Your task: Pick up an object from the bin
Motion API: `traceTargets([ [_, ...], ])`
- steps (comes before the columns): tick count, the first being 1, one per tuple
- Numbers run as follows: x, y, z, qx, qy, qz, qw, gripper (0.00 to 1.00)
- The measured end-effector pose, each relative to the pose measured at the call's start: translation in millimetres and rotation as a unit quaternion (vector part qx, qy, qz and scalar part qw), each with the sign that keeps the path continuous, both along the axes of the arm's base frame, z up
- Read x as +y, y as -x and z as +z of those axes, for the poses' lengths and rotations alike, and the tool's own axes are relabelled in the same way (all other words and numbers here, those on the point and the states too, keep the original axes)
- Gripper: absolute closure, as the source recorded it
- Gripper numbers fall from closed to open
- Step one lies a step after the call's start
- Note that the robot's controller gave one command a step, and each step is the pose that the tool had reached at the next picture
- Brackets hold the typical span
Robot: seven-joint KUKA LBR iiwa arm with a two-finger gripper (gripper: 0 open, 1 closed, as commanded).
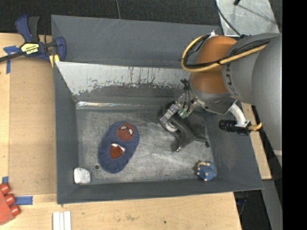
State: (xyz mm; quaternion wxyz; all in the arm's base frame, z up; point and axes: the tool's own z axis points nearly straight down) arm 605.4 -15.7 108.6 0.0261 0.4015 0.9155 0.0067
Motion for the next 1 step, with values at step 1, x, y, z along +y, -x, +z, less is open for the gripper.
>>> traceTargets([
  [1,-0.8,6.1,3.2,-0.0008,-0.001,-0.002,1.0,1.0],
])
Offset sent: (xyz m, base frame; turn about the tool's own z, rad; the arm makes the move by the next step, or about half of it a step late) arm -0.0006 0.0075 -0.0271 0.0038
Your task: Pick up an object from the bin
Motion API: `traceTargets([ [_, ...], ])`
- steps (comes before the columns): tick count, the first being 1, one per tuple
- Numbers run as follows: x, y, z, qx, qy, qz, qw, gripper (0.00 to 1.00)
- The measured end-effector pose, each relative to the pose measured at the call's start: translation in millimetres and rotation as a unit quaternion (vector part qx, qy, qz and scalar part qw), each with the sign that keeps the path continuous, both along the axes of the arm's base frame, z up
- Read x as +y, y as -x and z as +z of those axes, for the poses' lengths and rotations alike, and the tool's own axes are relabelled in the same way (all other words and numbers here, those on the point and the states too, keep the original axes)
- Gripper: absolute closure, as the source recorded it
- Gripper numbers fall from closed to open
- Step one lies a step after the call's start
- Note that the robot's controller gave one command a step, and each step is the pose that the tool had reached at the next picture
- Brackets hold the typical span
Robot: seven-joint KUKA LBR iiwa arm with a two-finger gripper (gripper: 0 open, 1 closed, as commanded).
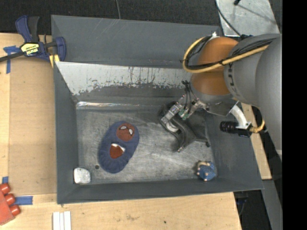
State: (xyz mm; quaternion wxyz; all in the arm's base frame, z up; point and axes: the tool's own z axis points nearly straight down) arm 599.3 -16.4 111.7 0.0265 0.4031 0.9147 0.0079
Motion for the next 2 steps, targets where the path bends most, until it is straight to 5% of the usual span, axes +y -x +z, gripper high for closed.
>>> traceTargets([
  [2,-0.3,-0.7,-0.8,0.0005,-0.001,-0.019,0.9998,1.0],
])
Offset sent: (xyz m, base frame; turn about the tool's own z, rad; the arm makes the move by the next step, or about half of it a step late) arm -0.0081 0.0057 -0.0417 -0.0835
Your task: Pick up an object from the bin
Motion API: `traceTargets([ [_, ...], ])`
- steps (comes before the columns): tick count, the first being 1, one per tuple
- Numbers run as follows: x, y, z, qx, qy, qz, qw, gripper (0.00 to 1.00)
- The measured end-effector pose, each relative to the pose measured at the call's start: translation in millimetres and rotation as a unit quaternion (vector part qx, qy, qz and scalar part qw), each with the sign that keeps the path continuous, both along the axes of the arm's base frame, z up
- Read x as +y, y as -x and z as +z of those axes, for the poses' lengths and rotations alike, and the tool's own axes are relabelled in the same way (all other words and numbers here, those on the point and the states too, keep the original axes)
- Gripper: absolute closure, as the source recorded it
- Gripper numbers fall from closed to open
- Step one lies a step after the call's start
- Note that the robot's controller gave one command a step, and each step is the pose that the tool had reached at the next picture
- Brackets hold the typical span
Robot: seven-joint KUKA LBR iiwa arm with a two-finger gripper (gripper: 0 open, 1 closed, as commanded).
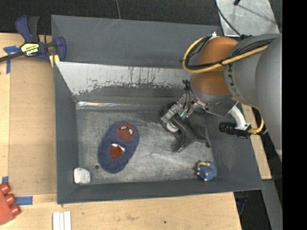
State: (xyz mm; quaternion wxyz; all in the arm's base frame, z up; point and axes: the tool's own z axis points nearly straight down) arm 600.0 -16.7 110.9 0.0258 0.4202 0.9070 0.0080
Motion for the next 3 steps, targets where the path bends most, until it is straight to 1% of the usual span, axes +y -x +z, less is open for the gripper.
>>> traceTargets([
  [1,-1.4,2.3,-0.5,0.0049,0.002,0.014,0.9999,1.0],
  [2,-2.7,1.4,-0.5,0.0027,0.001,-0.006,1.0,1.0],
  [3,-5.6,1.7,-0.9,0.002,0.005,-0.003,1.0,1.0],
])
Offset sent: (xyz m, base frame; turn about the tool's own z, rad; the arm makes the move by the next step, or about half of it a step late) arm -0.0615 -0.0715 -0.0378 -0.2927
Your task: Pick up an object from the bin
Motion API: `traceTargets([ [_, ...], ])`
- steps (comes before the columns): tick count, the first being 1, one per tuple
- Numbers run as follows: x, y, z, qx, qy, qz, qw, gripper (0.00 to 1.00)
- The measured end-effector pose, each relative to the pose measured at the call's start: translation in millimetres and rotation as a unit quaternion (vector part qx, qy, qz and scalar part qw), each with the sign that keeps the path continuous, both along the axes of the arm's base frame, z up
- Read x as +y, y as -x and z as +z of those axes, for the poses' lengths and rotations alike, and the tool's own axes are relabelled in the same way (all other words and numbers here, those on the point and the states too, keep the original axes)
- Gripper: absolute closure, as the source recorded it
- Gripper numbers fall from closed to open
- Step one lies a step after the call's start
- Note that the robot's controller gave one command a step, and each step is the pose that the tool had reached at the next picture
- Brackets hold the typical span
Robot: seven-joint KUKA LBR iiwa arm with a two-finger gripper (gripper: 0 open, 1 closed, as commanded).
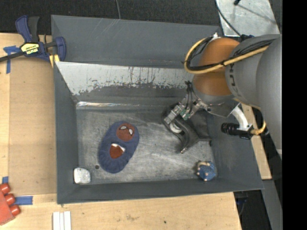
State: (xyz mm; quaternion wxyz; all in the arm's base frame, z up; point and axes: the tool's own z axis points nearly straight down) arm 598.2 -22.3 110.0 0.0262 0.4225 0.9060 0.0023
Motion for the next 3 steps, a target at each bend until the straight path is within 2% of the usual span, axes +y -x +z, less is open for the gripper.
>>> traceTargets([
  [1,-0.6,0.1,-0.1,0.0002,-0.001,0.01,0.9999,1.0],
  [2,11.5,-0.3,0.2,0.0027,0.002,0.051,0.9987,1.0],
  [3,12.3,-0.1,10.2,0.0136,-0.002,0.052,0.9986,1.0],
])
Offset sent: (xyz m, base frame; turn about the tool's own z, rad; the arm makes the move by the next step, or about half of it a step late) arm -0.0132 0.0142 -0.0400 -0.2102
